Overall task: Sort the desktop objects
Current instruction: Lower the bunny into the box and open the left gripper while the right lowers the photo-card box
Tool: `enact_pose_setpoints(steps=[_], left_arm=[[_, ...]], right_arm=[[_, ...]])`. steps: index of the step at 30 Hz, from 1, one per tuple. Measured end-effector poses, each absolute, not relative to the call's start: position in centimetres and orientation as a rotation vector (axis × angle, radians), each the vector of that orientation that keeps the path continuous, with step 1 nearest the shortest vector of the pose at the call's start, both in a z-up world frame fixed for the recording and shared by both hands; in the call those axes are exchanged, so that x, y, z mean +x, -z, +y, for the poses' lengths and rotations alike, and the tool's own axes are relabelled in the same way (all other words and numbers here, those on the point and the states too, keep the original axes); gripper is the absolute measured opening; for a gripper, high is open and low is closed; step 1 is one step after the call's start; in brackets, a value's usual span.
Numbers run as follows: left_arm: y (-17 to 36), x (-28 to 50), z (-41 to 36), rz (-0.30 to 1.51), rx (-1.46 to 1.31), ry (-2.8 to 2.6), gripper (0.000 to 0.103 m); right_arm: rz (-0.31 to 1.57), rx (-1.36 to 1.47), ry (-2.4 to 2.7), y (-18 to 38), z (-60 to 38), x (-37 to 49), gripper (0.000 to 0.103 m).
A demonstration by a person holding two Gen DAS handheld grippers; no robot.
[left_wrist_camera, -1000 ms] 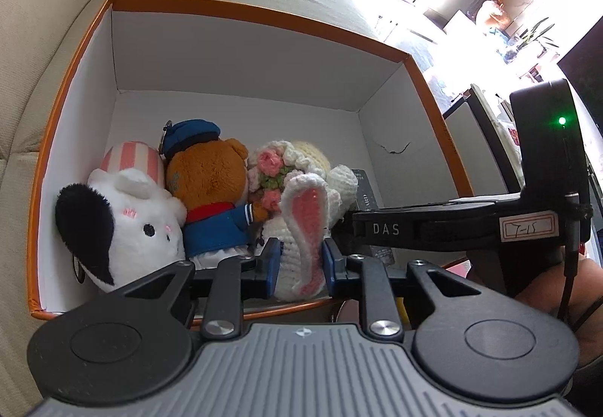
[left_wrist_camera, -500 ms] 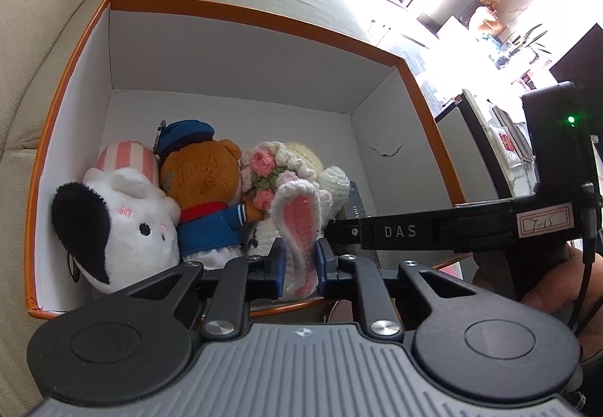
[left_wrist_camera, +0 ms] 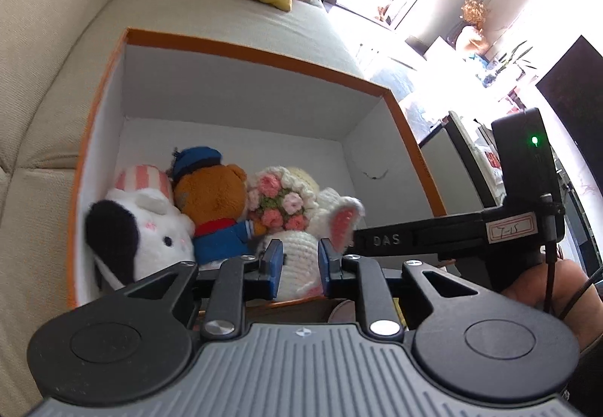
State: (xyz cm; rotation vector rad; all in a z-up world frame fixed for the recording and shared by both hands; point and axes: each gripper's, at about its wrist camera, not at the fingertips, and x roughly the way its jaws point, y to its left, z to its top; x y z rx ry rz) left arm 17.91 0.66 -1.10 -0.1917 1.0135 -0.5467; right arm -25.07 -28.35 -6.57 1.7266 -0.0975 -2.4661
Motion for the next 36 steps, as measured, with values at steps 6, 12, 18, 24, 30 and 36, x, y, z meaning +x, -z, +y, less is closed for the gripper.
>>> enact_pose_setpoints(steps=[6,12,18,24,30,36], left_arm=[[0.6,20.1,2.7,1.011,-0.1,0.458,0.022],[1.3,20.6,-1.1,1.012,0.072,0.521,0.027],[3.5,20.5,-4.5,1.039,0.317,0.494,0.032],[4.3,21.8,-5.1,1.09,0.338,0.479,0.056],[5.7,22.4,-5.8,1.112,0.352,0.416,0.055],[4.8,22.1,-2.7,1.106,0.194,0.411,0.036]], right_arm=[[-0.093,1.7,2.466,6.4,-28.2,-25.0,0.026],[-0.084,1.683,2.476,6.3,-28.3,-24.9,0.026],[-0.101,1.683,2.466,6.2,-28.1,-25.0,0.026],[-0.117,1.678,2.453,6.2,-28.1,-25.3,0.026],[-0.117,1.669,2.446,6.1,-28.5,-25.2,0.026],[-0.148,1.673,2.449,6.3,-27.9,-25.2,0.026]])
